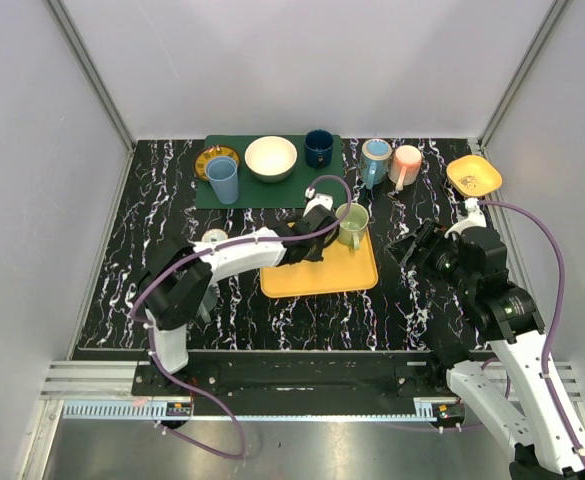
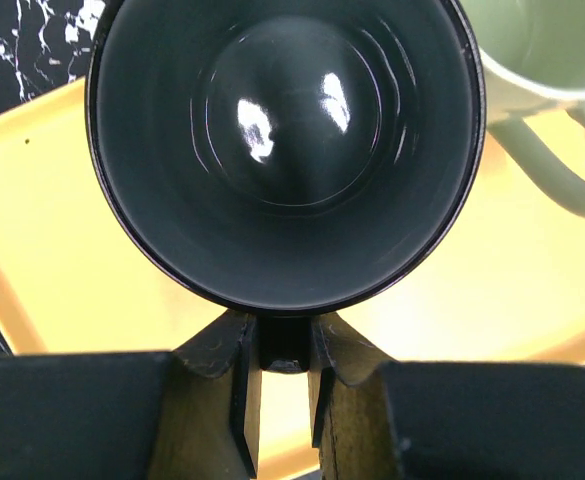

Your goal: Turn the mug right side up

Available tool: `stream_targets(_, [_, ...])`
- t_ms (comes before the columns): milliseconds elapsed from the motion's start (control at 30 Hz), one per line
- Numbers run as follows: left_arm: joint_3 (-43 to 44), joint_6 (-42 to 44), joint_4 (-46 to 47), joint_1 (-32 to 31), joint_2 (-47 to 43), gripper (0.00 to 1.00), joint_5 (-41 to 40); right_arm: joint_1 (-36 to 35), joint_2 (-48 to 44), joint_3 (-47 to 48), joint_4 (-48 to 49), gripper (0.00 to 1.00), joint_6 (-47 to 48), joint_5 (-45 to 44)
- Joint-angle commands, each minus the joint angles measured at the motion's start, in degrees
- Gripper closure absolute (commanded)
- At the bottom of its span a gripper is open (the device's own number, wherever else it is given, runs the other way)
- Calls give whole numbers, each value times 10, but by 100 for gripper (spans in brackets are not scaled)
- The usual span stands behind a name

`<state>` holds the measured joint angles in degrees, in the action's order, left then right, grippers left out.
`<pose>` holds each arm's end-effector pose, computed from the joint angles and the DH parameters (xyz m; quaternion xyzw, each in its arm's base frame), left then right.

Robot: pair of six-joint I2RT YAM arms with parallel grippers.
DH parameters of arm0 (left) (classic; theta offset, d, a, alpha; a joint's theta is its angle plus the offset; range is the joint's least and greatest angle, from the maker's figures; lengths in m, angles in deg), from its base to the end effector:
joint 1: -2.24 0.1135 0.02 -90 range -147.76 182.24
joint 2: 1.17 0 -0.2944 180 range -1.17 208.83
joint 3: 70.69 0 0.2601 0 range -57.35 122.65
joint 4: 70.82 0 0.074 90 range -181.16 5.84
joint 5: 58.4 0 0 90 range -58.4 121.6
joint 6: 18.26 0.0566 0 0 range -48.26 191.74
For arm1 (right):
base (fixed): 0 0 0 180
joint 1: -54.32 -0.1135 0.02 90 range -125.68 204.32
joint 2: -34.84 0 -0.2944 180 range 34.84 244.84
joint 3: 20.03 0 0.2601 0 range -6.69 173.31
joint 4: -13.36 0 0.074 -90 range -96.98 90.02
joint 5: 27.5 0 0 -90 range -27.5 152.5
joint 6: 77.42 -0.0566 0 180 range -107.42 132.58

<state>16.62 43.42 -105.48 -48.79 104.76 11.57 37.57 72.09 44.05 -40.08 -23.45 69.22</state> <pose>0.2813 -0.3169 0.2116 0.1303 0.9271 -0.0710 0.3441 0.1266 0.0450 0.3508 0.1119 0.8426 0.2778 0.4477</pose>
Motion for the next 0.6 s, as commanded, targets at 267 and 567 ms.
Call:
stream_targets(267, [62, 24, 24, 24, 39, 100, 10, -3, 9, -10, 33, 26, 5, 2])
stream_targets(567, [72, 22, -13, 24, 39, 62, -4, -3, 10, -4, 30, 26, 4, 0])
